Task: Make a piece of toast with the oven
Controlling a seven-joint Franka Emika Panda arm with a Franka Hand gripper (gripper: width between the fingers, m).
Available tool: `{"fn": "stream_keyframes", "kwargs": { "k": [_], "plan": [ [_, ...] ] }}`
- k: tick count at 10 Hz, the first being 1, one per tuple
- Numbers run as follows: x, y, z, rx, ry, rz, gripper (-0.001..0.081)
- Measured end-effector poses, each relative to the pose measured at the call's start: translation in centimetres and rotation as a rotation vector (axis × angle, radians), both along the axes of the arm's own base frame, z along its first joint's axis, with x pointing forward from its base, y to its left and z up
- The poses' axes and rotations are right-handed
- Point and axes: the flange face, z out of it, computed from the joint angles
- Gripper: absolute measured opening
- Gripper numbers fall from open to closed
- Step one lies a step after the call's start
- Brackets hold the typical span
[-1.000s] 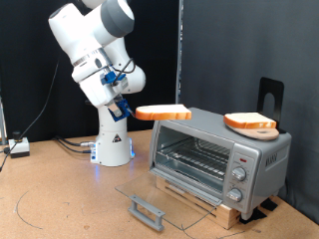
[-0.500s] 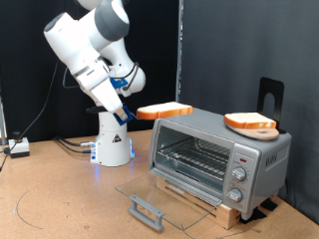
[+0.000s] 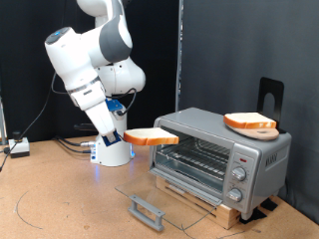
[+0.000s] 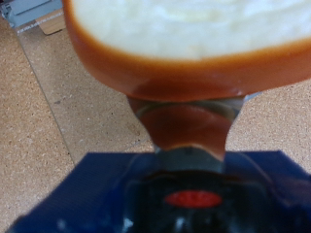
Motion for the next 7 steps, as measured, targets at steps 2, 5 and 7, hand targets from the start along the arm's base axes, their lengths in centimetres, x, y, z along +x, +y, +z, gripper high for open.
{"fn": "stream_keyframes", "kwargs": {
  "k": [2,5,7],
  "plan": [
    [-0.5,0.3,-0.8,-0.045,0.035,0.046,0.0405],
    [-1.2,1.3,-2.9,-0.110,0.052,0.068,0.0405],
    [-1.3,2.6,-3.9,-0.124,0.041,0.078,0.0405]
  ]
}}
